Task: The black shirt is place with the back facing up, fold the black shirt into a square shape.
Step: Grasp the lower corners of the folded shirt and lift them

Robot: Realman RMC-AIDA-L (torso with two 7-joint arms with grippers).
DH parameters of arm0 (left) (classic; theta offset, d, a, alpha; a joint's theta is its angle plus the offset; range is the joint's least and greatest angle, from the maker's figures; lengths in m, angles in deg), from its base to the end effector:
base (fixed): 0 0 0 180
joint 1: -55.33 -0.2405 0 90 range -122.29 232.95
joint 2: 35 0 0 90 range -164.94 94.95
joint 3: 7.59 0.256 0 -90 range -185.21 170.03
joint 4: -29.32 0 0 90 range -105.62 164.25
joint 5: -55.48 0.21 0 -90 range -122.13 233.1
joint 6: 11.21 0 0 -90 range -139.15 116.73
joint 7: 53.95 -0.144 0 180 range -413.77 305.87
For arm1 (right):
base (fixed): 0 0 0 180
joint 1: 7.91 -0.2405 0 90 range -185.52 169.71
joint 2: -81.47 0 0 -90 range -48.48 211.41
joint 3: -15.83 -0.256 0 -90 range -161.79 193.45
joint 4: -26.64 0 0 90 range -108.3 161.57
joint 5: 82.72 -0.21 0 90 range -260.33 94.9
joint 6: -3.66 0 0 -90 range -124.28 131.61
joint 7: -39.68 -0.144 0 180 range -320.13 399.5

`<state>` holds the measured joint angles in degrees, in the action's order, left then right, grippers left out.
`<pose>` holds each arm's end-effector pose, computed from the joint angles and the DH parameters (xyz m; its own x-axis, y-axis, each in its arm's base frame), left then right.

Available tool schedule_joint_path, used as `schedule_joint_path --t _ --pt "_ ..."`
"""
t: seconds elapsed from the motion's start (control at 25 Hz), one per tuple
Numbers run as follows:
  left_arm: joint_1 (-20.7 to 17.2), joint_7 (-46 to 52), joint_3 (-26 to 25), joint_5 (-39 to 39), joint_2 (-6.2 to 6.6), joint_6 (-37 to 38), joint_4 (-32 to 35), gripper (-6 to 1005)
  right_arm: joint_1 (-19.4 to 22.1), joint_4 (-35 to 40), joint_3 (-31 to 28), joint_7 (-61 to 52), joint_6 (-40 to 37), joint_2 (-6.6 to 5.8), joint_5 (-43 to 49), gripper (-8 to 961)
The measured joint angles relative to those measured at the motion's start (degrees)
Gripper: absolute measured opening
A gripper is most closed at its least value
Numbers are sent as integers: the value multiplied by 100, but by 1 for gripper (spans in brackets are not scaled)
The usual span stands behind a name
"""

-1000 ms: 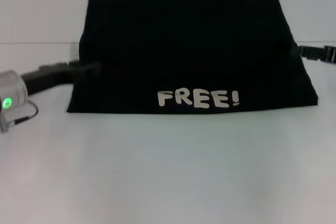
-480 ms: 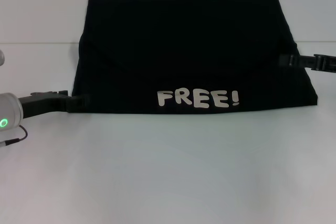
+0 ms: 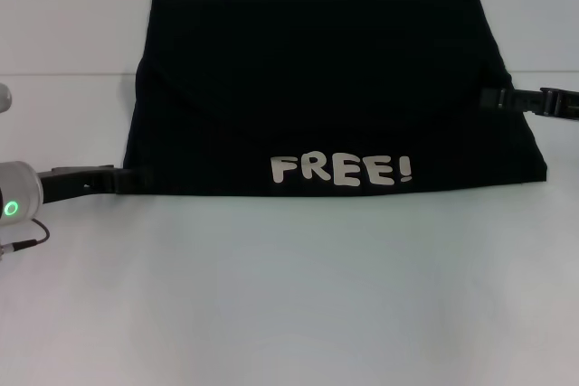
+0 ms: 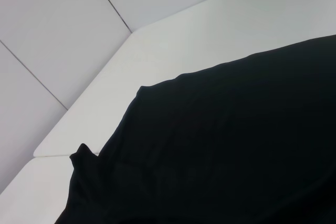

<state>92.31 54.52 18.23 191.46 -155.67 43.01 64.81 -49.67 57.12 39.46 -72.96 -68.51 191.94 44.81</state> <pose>-0.3264 0.3931 0.0117 0.4868 0.6900 0.5356 0.8621 -0.2811 -0.4215 0.2822 0.4161 0.0676 0.4238 -0.6694 -0.6101 -0.8949 -0.4136 -0.1678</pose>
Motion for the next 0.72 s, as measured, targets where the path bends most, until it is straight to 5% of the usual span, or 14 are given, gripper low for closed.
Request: schedule_joint_path --t 0.72 --pt "33 75 262 68 -21 -21 2 598 59 5 -48 -3 -4 0 0 787"
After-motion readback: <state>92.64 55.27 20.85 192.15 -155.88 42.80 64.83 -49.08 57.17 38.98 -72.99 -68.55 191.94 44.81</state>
